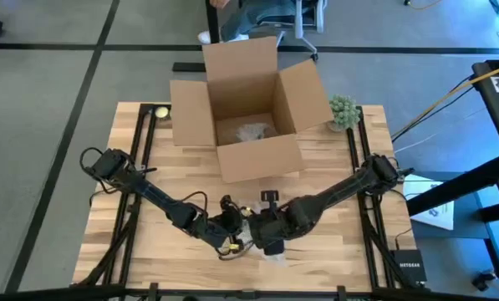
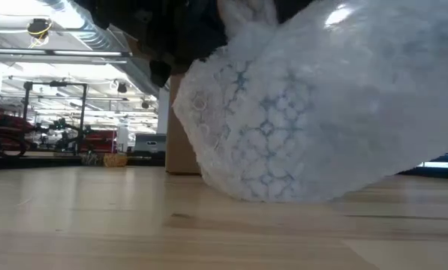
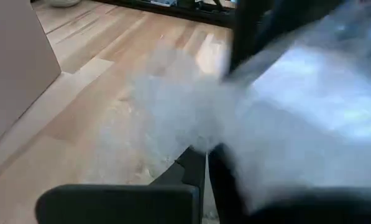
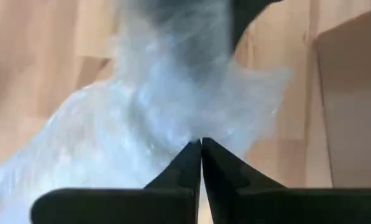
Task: Wrap mug
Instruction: Wrap the white patterned mug with the transparent bubble wrap
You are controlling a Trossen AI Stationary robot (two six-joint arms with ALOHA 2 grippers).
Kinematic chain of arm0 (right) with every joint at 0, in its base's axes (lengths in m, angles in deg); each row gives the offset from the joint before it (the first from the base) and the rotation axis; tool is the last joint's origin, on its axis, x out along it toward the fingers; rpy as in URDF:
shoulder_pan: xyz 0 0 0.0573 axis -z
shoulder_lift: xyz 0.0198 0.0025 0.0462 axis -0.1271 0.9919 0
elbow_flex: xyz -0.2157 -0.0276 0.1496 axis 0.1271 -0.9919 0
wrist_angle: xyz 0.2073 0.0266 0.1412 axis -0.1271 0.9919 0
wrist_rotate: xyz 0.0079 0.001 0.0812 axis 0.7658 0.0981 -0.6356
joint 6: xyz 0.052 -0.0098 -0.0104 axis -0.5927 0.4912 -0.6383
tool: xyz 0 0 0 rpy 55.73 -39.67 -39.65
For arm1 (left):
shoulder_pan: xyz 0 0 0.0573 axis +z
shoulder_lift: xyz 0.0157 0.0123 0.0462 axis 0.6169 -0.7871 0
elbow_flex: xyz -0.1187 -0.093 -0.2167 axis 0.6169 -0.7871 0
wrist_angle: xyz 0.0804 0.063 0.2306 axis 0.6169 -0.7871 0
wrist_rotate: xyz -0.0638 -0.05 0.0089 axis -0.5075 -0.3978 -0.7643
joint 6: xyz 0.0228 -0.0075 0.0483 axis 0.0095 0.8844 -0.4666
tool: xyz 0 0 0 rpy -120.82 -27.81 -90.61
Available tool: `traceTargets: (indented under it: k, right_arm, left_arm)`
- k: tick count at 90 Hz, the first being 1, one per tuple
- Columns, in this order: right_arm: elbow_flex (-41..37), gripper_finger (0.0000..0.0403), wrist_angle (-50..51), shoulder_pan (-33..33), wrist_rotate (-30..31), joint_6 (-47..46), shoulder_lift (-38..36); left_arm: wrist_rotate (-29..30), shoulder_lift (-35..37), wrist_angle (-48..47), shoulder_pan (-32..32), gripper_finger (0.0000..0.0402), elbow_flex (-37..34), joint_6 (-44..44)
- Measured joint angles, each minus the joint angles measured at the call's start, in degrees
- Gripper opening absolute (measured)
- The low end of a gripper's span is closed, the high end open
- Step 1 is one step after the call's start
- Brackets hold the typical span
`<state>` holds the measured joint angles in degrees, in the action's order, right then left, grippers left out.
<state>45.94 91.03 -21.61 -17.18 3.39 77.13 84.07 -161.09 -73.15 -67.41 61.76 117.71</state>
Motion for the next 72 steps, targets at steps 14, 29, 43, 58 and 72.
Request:
traceTargets:
  k: [14,29,43,58,72]
  right_arm:
    - [-6.6,0.0001,-3.8,-3.3,2.9,0.2,-4.6]
    - [-21.7,0.0001,-11.5,-4.7,7.6,-1.4,-14.9]
    - [-37.6,0.0001,-25.5,-4.5,10.7,-1.7,-24.9]
    - [-52.4,0.0001,-43.5,-4.6,10.1,-0.8,-30.1]
    - [-60.0,0.0001,-55.7,-4.6,6.7,0.3,-29.0]
  left_arm:
    - [0.0,0.0,0.0,0.0,0.0,0.0,0.0]
    - [-0.2,0.0,0.1,0.1,0.0,0.0,0.1]
    - [-0.2,0.0,0.3,0.2,0.0,0.0,0.2]
    - [-0.8,0.1,1.4,1.0,0.0,-0.1,-1.0]
    - [-1.5,0.2,1.5,1.3,0.0,-0.1,-1.0]
